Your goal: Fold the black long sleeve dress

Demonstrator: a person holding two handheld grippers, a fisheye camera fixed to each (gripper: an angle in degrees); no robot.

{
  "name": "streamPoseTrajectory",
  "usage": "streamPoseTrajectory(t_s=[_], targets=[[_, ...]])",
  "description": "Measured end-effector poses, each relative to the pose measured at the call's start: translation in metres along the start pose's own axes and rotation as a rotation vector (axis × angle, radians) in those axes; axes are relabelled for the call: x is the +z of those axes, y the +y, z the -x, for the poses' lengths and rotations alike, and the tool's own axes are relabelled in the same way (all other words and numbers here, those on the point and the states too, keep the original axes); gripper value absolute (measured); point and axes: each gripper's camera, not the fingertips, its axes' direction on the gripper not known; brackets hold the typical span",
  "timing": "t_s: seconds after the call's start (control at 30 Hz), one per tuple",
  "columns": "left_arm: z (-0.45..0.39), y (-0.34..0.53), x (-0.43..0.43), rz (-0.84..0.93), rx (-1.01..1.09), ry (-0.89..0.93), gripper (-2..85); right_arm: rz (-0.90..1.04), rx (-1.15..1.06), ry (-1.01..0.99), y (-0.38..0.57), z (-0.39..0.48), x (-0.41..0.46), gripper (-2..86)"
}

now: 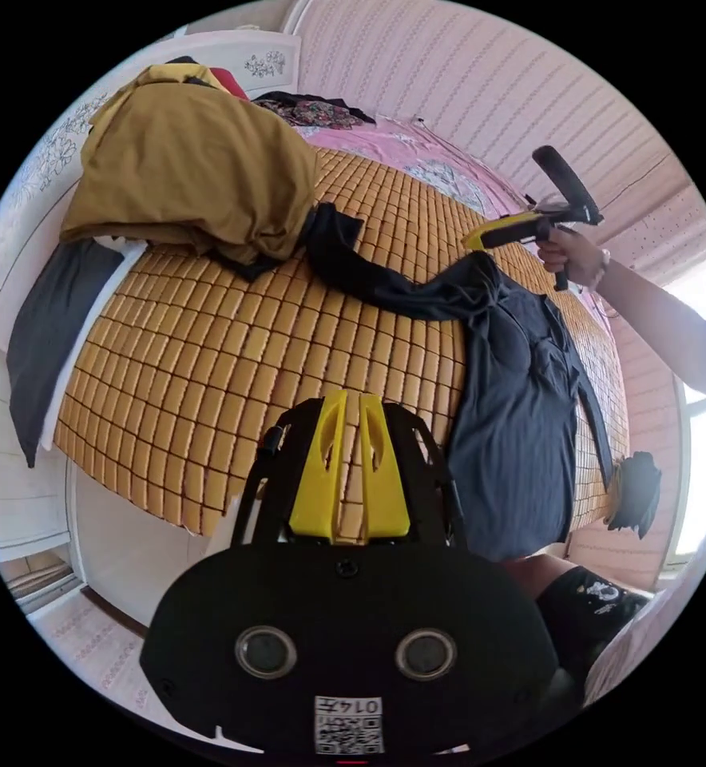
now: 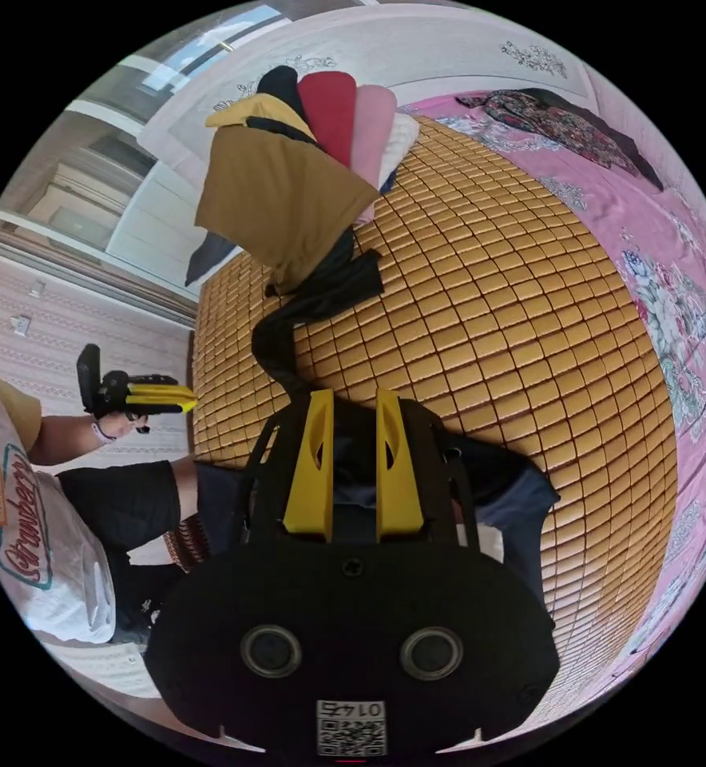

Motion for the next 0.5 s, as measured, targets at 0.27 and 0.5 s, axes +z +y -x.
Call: streamPoseTrajectory(t_s=[0.27, 0.5], targets=[[0.031, -0.094, -0.003, -0.114, -0.070, 0.001, 7.2, 0.249, 0.089, 0.358, -0.024, 0.033, 0.063, 6.5], [0.042, -0.118, 0.027, 0.096, -0.112, -0.083, 4.0, 0.120, 0.165, 0.329, -0.023, 0.043, 0.045, -0.8]])
